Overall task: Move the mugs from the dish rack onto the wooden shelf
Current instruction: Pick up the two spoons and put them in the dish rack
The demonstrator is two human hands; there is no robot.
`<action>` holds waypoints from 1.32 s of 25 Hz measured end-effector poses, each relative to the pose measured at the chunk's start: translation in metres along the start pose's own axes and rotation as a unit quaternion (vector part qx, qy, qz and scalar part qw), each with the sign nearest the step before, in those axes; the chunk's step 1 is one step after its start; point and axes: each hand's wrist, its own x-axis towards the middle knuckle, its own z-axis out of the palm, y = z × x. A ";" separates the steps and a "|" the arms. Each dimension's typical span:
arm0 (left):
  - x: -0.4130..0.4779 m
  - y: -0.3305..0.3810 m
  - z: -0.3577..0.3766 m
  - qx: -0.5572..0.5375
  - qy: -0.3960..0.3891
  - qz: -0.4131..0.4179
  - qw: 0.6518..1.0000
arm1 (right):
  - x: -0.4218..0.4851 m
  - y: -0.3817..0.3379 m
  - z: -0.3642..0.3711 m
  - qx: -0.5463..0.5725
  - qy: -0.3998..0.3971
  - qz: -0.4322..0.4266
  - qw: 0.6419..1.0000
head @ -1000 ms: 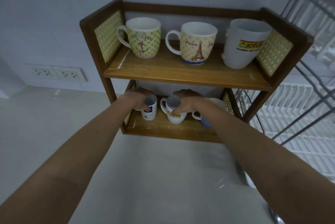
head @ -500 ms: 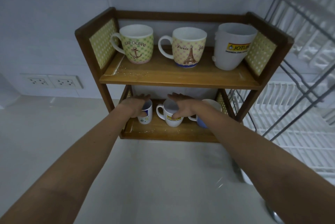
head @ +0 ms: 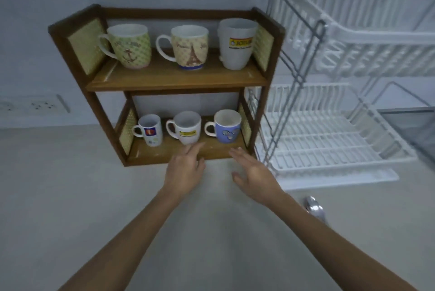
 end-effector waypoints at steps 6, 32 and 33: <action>-0.076 0.087 0.073 -0.096 -0.032 0.014 0.995 | -0.098 0.054 -0.035 -0.066 0.119 -0.007 0.991; -0.141 0.235 0.180 0.098 -0.075 -0.193 0.974 | -0.172 0.165 -0.087 -0.022 -0.133 0.216 0.967; -0.140 0.237 0.180 0.074 -0.068 -0.223 0.970 | -0.171 0.165 -0.086 -0.017 -0.139 0.217 0.966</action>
